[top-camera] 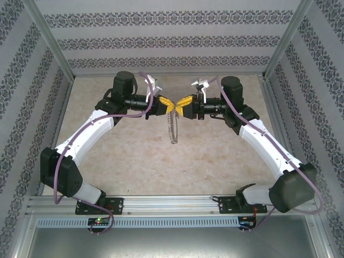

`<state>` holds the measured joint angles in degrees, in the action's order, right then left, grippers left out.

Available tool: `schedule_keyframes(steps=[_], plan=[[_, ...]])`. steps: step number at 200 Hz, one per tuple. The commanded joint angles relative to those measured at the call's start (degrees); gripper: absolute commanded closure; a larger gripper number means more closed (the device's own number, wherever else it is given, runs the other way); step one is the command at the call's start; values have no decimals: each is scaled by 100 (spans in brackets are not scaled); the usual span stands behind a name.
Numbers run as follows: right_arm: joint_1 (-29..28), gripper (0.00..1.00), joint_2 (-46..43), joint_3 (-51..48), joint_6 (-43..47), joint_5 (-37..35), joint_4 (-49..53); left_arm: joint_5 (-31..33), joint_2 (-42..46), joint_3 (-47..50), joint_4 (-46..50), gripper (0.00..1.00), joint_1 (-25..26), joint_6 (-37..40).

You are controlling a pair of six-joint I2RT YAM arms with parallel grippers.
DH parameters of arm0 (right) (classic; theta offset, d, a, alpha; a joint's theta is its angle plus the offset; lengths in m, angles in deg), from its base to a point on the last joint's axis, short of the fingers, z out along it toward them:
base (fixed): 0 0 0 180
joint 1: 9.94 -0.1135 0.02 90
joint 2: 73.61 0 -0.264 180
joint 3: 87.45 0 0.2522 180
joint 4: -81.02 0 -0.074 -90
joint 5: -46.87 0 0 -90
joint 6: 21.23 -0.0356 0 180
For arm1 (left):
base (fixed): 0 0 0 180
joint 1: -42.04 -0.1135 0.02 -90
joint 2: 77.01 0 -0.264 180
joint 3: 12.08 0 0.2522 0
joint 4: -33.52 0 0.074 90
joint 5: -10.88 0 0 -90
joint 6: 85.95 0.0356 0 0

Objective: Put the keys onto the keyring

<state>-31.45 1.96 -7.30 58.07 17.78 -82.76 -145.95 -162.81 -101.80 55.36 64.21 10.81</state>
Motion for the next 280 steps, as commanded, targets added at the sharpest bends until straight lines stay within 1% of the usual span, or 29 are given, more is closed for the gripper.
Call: schedule_keyframes(steps=[1,86,107,126,155,204,253,262,271,280], plan=[[-20,65,-101,88,-26,-48,-167,-85,62,-76,-228,100,82,-26],[-37,66,-69,-77,-3,-4,-106,-85,54,-142,-195,100,89,-17],[-28,65,-51,-151,6,-46,-109,-76,52,-145,-196,100,86,-26],[-12,59,-25,-190,22,-106,-105,-73,51,-147,-197,100,95,-26],[22,60,2,-192,23,-105,-125,-67,46,-138,-192,100,98,-26],[33,67,43,-83,20,-98,-132,-65,28,-147,-175,100,107,-18],[25,70,140,5,85,-96,11,-67,-7,-156,-185,100,125,-26],[25,75,142,4,97,-107,30,-67,-6,-156,-173,100,128,-20],[25,78,142,1,120,-130,50,-62,-7,-162,-178,100,129,-26],[25,84,134,8,124,-156,67,-65,-11,-171,-175,100,134,-26]])
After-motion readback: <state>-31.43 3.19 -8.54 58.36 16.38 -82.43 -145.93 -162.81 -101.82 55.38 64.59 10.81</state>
